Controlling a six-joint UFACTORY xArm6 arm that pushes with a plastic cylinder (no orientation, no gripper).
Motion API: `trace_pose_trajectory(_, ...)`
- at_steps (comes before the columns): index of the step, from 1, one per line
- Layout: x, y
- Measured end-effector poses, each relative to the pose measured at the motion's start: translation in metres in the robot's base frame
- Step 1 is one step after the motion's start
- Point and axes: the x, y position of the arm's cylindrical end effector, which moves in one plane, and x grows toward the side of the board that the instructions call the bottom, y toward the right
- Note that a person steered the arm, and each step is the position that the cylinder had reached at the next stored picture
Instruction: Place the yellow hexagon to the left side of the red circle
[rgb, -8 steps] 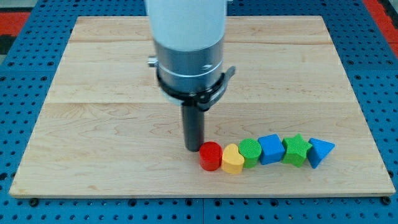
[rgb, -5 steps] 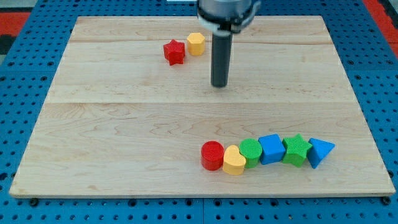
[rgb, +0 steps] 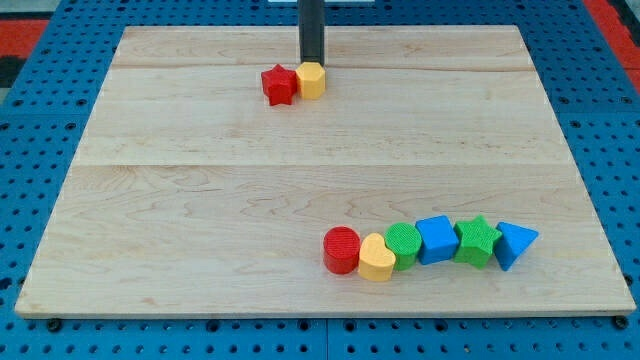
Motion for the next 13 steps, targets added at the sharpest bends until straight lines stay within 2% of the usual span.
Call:
trace_pose_trajectory(4, 0.144, -0.008)
trace_pose_trajectory(6, 0.209, -0.034)
trace_pose_trajectory(9, 0.243, -0.081)
trace_pose_trajectory(11, 0.253, -0.041)
trace_pose_trajectory(13, 0.270, -0.040)
